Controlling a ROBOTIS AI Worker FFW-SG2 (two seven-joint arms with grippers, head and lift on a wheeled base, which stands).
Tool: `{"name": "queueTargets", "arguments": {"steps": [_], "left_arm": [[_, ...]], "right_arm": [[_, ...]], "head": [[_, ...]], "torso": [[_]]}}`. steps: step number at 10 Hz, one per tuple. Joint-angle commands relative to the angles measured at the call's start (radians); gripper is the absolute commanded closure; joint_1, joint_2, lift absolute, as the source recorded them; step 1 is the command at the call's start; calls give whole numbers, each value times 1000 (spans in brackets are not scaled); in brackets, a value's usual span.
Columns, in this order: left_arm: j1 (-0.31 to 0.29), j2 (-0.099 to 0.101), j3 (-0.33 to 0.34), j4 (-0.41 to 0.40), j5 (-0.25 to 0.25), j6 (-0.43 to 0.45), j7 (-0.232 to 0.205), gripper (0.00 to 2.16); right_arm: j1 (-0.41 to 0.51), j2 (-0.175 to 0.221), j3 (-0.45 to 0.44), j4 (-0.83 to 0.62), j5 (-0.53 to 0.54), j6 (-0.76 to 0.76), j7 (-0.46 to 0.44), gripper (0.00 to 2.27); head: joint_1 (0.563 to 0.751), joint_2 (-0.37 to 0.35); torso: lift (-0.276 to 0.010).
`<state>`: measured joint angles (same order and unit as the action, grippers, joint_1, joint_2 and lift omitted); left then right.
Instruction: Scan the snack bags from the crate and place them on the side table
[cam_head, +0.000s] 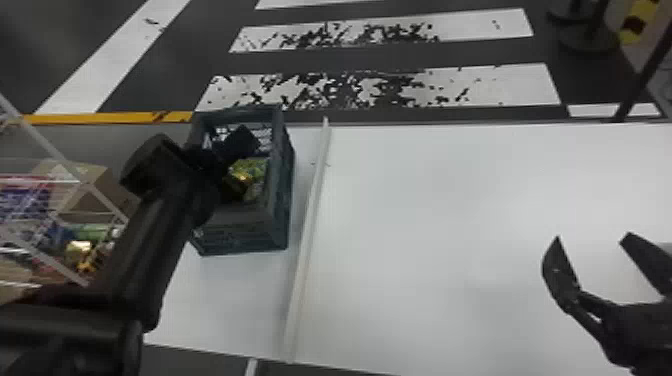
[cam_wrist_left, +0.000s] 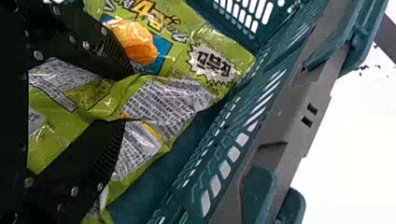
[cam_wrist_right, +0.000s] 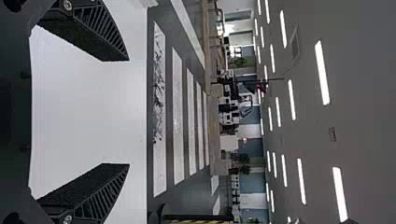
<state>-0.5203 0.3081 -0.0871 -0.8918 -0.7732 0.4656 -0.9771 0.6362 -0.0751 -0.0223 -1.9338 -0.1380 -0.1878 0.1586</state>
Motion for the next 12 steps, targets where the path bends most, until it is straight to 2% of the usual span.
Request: {"name": "queueTargets", "arguments": {"steps": [1, 2, 3, 5, 7, 8, 9, 12], "left_arm": [[0, 3, 23, -1, 11, -18, -26, 923], [5, 3, 53, -10, 19, -34, -6, 1426], [34, -1, 110, -47, 31, -34, 77, 2135], [45, 5, 139, -88, 66, -43, 70, 2135], [46, 11, 165, -107, 81, -61, -8, 2138], [46, 20, 165, -118, 83, -80, -55, 2135], [46, 22, 194, -125, 88, -110, -106, 2135], [46, 37, 230, -157, 106, -132, -201, 2138]], "right_arm": [[0, 0, 1, -1, 0, 3, 4, 66], [0, 0, 2, -1, 0, 3, 4, 66], [0, 0, 1, -2, 0, 6, 4, 66], [3, 0, -1, -5, 0, 9, 4, 66], [-3, 0, 1, -5, 0, 21, 4, 66], [-6, 0, -1, -4, 0, 25, 4, 66], [-7, 0, 1, -2, 0, 31, 4, 66], [-16, 0, 1, 7, 0, 43, 4, 66]], "head": [[695, 182], [695, 182], [695, 184], [695, 205], [695, 203], [695, 197], [695, 195], [695, 187]], "torso": [[-94], [-94], [-94], [-94], [-94], [-94], [-94], [-94]]}}
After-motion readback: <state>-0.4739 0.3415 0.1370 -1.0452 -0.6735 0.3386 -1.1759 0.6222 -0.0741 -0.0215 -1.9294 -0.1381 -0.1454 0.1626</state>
